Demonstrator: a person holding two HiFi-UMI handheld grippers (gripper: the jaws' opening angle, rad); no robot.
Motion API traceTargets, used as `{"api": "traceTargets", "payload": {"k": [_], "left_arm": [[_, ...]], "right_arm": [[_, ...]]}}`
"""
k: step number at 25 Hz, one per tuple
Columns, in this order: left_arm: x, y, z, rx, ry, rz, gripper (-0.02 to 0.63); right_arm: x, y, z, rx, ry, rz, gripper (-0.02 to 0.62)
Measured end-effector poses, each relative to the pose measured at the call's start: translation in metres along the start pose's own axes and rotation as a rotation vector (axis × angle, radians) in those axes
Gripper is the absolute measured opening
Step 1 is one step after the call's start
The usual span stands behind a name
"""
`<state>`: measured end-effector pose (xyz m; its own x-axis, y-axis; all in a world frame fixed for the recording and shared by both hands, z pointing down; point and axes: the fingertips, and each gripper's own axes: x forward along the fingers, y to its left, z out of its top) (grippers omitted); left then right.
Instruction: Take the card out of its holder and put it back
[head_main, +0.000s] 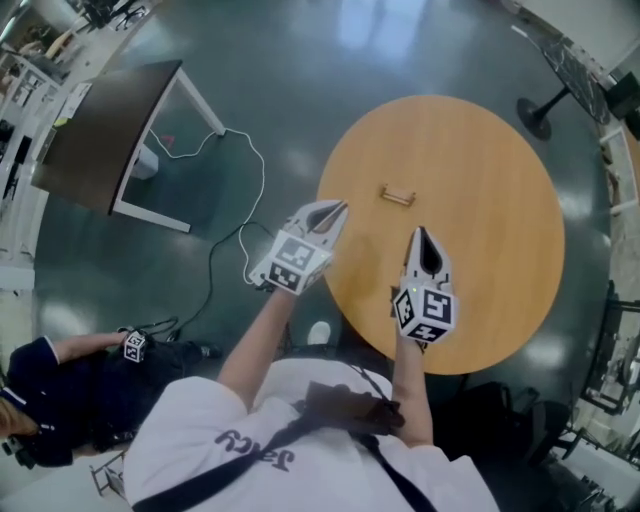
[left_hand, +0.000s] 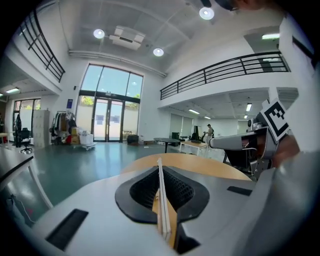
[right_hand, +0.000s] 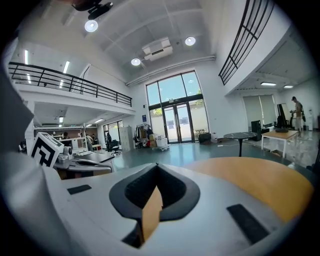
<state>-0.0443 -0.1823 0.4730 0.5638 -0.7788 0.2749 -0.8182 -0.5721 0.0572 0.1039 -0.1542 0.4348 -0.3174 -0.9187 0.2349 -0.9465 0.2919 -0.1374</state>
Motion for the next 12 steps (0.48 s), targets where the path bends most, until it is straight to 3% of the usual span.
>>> {"api": "traceTargets", "payload": {"k": [8,12], "left_arm": [[0.037,0.027,-0.022,0.063,0.124,-0.008,0.026],[0.057,0.040,-0.029,0.162,0.180,-0.042,0.026]], "right_arm": [[0.013,-0.032,-0.011,0.025,0.035,-0.032,0.015],[0.018,-0.049,-0.024,0.068,0.063,-0.046,0.015]]}}
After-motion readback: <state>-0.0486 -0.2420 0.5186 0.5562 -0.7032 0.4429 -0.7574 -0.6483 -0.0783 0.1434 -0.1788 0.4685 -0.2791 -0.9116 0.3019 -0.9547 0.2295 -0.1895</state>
